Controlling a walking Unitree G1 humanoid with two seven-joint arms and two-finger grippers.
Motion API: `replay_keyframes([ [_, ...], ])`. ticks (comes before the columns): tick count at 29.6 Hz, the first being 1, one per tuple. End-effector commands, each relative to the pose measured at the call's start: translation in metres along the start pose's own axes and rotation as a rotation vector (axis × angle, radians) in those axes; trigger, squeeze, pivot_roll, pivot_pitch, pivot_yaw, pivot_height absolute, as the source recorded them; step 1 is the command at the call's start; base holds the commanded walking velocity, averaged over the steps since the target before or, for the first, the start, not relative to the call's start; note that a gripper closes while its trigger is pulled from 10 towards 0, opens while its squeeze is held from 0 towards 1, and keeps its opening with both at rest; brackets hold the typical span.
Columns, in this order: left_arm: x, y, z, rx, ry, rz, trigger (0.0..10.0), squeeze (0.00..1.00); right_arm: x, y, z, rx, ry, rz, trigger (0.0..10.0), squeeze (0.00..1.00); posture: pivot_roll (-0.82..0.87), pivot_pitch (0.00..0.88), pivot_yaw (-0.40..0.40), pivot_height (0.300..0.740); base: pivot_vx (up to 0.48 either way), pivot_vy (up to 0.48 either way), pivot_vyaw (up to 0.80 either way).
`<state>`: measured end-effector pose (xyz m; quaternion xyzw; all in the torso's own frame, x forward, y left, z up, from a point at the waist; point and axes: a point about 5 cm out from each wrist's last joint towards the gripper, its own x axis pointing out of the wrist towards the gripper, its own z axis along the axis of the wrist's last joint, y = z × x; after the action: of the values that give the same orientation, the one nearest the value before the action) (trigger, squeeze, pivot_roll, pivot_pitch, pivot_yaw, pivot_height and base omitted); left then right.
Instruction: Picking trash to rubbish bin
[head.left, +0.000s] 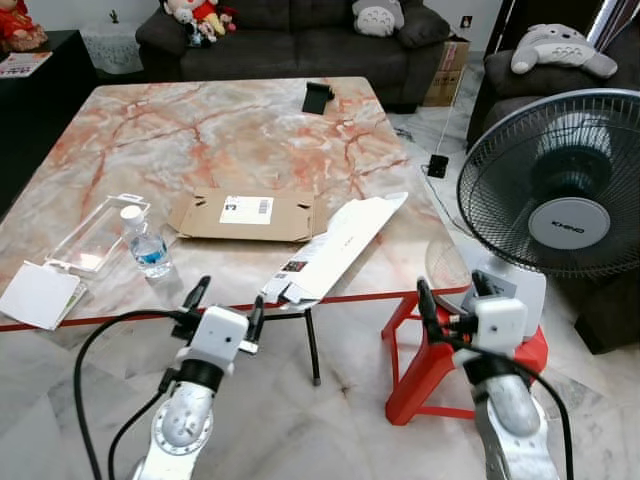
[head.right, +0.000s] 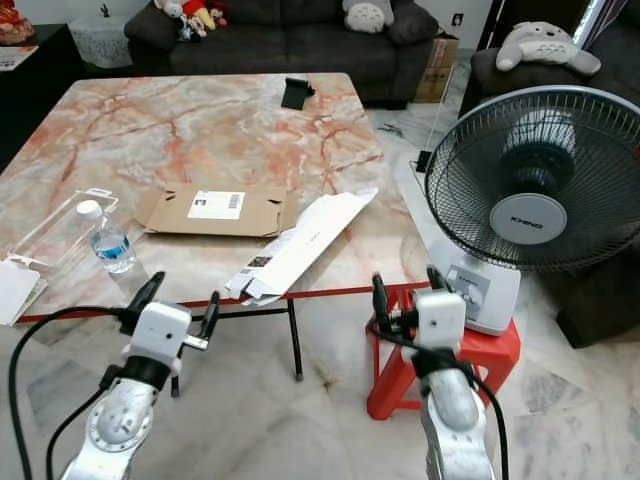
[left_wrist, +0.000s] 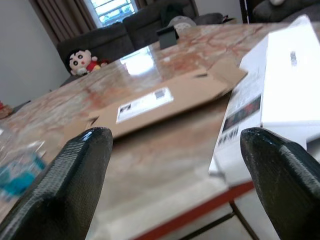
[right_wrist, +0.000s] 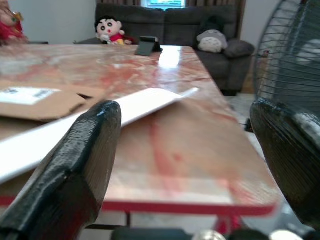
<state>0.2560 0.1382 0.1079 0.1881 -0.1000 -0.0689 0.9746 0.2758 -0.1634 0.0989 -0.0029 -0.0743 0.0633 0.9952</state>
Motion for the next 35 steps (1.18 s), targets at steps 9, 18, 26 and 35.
replay_keyframes([
  [9,0.062,-0.005,0.008,-0.035,0.005,0.018,10.0,0.0,0.048,0.036,0.014,0.209,0.035,0.047,10.0,0.0,-0.02,0.007,-0.08,0.74,0.0,0.0,0.0],
  [18,0.103,-0.004,0.021,-0.071,0.003,0.032,10.0,0.0,0.077,0.063,0.027,0.299,0.058,0.155,10.0,0.0,-0.02,0.0,-0.085,0.74,0.0,0.0,0.0],
  [26,0.108,0.005,0.012,-0.016,0.02,0.016,10.0,0.0,0.091,0.068,0.019,0.405,0.138,0.15,10.0,0.0,-0.02,0.0,-0.084,0.74,0.0,0.0,0.0],
  [35,0.104,0.036,-0.006,0.028,0.064,0.056,10.0,0.0,0.1,0.065,0.013,0.427,0.205,0.091,10.0,0.0,-0.03,0.0,-0.075,0.74,0.0,0.0,0.0],
])
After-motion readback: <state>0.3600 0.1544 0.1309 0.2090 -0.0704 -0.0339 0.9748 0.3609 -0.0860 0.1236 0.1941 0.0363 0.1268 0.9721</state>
